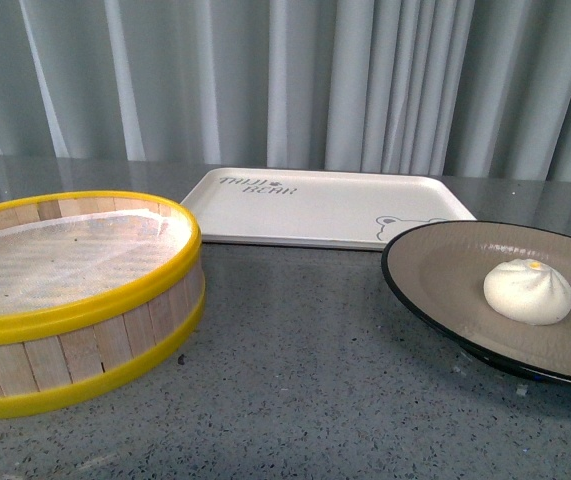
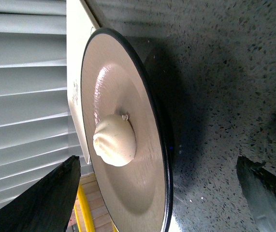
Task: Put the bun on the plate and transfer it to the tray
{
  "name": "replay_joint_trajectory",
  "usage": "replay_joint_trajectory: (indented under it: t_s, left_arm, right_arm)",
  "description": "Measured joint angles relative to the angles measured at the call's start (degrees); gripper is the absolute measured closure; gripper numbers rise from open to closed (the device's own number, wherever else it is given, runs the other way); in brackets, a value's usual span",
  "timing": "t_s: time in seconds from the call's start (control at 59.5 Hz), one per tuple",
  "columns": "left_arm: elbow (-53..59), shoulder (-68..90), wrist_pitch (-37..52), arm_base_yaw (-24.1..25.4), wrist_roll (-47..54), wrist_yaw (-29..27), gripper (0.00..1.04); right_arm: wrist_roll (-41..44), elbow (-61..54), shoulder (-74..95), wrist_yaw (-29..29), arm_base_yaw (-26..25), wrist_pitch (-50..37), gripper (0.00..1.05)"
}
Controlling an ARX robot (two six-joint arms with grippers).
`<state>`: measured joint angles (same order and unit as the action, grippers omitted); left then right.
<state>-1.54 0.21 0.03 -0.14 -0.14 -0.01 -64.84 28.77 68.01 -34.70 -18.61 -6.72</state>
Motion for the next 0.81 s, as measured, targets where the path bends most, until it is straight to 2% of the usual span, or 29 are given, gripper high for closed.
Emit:
replay_joint_trajectory:
  t_s: [0.286, 0.538, 0.639, 0.723, 0.807]
  left_arm:
    - [0.0, 0.0, 0.0, 0.0, 0.0, 0.0, 0.07]
    - [0.0, 0.0, 0.0, 0.0, 0.0, 0.0, 0.07]
    - [0.0, 0.0, 0.0, 0.0, 0.0, 0.0, 0.07]
    - [0.0, 0.0, 0.0, 0.0, 0.0, 0.0, 0.07]
    - [0.0, 0.0, 0.0, 0.0, 0.0, 0.0, 0.07]
  right_arm:
    - [-4.7, 0.3, 4.1, -0.6, 6.1, -6.4, 0.08]
    - [-5.6, 0.0, 7.8, -0.9, 7.0, -10.1, 0.08]
    - [-5.7, -0.1, 9.9, -1.6, 6.9, -11.5, 0.26]
    - [-5.8, -0.1, 10.8, -2.3, 6.7, -12.9, 0.48]
    - [-6.0, -0.1, 11.0, -2.5, 6.7, -13.6, 0.6]
